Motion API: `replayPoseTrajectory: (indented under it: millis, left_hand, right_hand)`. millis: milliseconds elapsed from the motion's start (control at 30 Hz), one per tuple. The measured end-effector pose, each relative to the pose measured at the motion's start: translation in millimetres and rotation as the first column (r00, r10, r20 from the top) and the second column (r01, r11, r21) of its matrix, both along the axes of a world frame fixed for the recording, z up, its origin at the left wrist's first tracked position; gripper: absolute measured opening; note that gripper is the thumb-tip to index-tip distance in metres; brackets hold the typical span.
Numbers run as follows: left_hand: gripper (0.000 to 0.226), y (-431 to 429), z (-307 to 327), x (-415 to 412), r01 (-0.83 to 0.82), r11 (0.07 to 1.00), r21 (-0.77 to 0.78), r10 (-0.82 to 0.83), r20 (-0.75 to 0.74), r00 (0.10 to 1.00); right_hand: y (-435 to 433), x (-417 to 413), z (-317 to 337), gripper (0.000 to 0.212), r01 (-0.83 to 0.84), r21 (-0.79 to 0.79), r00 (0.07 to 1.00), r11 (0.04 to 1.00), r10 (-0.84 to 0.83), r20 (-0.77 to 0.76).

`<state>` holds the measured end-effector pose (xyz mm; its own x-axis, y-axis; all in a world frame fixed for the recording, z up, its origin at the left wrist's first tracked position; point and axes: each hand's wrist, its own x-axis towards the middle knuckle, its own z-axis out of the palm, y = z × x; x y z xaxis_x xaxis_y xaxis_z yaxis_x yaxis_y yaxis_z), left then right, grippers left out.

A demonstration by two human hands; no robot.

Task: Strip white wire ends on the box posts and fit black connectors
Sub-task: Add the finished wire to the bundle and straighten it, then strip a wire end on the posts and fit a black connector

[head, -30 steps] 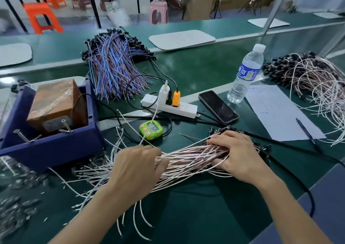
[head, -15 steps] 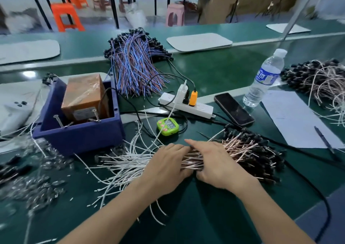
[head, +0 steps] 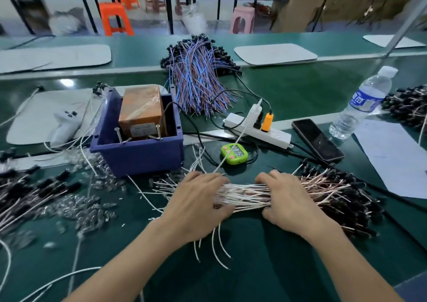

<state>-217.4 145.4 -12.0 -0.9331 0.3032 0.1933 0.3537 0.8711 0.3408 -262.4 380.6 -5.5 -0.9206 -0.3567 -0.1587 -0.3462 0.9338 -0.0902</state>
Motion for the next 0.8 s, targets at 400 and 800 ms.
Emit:
replayPoseTrajectory:
  millis: [400, 800]
  left_hand:
    - [0.019, -121, 33, 58, -0.380, 0.768, 0.516, 0.432, 0.020, 0.902]
    - [0.017, -279, 20, 122, -0.922, 0.368, 0.120, 0.928, 0.009, 0.372]
  right_hand:
    - [-178, 40, 59, 0.018, -0.035, -0.819, 0.947, 0.572, 0.281, 0.155]
    - [-395, 48, 37, 0.051, -0.355, -0.586, 0.798, 0.729, 0.562, 0.216]
